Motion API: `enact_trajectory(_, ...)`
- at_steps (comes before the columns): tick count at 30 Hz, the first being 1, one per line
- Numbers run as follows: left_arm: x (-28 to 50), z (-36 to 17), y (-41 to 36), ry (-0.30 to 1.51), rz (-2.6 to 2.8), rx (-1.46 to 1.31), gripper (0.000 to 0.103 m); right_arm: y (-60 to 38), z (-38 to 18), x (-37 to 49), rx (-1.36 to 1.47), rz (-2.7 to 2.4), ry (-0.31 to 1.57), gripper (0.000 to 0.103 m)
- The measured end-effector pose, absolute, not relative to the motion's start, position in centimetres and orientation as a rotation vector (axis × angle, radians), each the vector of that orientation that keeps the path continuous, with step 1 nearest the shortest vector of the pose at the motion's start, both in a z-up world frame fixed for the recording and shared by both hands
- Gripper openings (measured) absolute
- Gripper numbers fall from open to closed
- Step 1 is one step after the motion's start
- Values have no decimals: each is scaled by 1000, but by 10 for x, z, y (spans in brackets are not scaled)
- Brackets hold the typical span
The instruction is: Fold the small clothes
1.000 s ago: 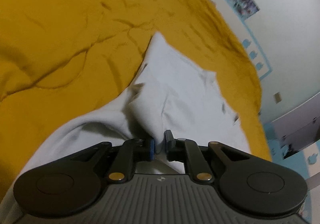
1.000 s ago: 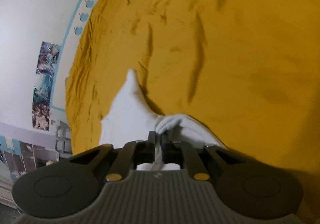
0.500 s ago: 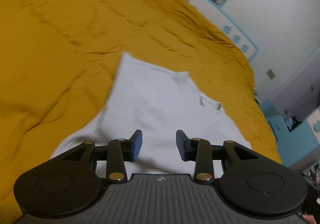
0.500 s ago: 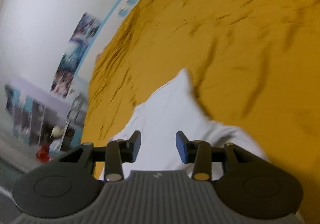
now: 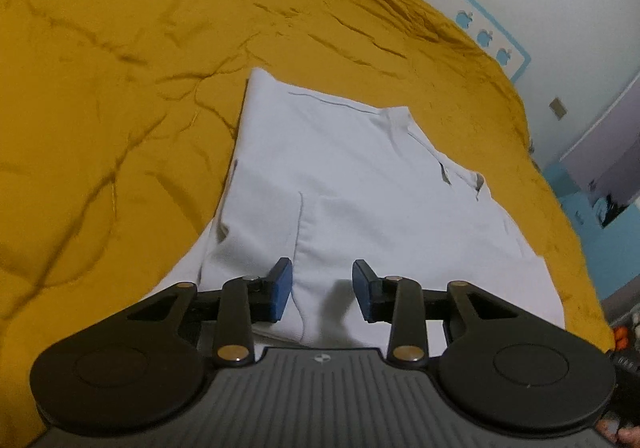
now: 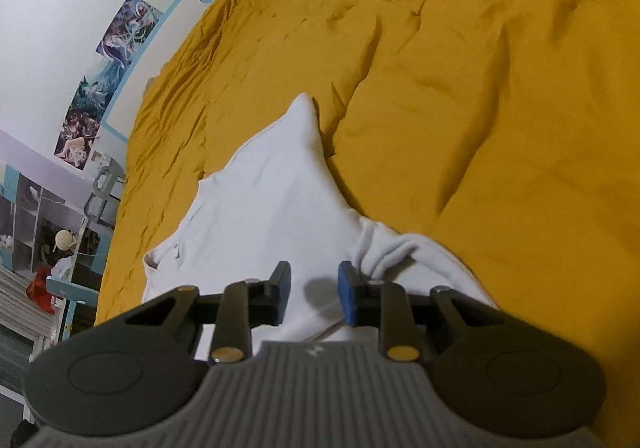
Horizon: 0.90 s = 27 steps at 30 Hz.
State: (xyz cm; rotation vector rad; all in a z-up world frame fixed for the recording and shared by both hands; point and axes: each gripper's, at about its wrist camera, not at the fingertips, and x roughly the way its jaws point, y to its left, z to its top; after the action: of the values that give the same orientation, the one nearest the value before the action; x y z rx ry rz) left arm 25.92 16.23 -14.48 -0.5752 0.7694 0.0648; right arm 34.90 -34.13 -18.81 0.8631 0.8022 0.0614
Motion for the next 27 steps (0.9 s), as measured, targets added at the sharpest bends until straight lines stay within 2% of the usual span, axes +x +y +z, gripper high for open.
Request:
enact_trajectory(2, 251, -125, 158, 783, 37, -543, 42, -342, -171, 345, 862, 94, 801, 39)
enact_trajectory(4, 232, -104, 160, 775, -6, -541, 46, -345, -147, 327, 845, 155, 781, 40)
enact_trajectory(6, 201, -81, 160, 722, -77, -540, 60, -354, -126, 298, 855, 219, 742, 42)
enact_trajectory(9, 151, -59, 159, 688, -143, -493, 69, -369, -100, 248, 837, 300, 709, 45)
enact_trajectory(13, 92, -50, 161, 718, -110, -441, 72, -376, -71, 180, 588, 368, 685, 53)
enact_trajectory(16, 51, -52, 169, 732, -96, -454, 72, -382, -62, 131, 410, 362, 710, 54)
enact_trajectory(22, -3, -77, 200, 800, -15, -541, 74, -399, -82, 78, 293, 295, 812, 57)
enact_trajectory(27, -24, -91, 212, 781, -53, -638, 74, -401, -106, 60, 302, 304, 879, 57)
